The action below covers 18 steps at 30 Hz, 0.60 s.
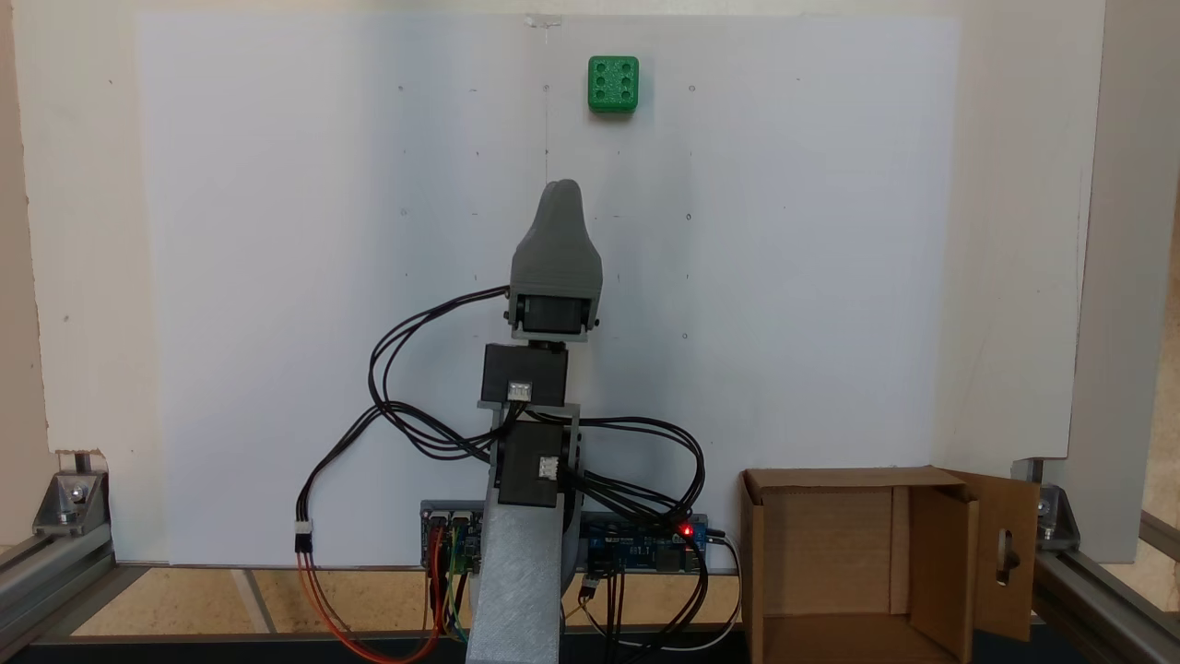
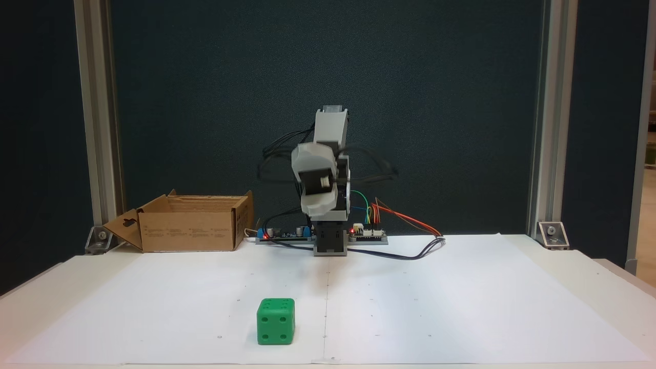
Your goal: Grasp a green dice and put it in the bin.
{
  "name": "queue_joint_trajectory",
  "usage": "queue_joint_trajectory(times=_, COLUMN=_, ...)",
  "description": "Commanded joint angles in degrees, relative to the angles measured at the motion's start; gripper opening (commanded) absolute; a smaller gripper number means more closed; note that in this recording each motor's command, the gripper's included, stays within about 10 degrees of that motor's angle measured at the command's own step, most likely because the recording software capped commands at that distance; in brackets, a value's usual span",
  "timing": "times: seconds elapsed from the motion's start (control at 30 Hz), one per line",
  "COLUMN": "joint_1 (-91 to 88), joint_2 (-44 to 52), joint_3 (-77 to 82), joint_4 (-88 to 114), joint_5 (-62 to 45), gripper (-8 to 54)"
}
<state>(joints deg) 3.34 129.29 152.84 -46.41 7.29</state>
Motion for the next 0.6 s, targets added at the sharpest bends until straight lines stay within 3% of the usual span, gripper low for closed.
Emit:
queue_joint_trajectory(times=0.0, joint_1=-0.53, joint_2=6.33, joint_3=-5.89, joint_4=9.3, joint_5=-1.93, gripper=43.6)
queue_joint_trajectory(times=0.33, joint_1=-2.9, joint_2=2.29, joint_3=-27.33, joint_4=47.88, joint_5=-1.93, gripper=43.1)
queue_joint_trajectory(times=0.57, joint_1=-3.87, joint_2=-13.45, joint_3=-48.6, joint_4=74.07, joint_5=-1.85, gripper=43.2)
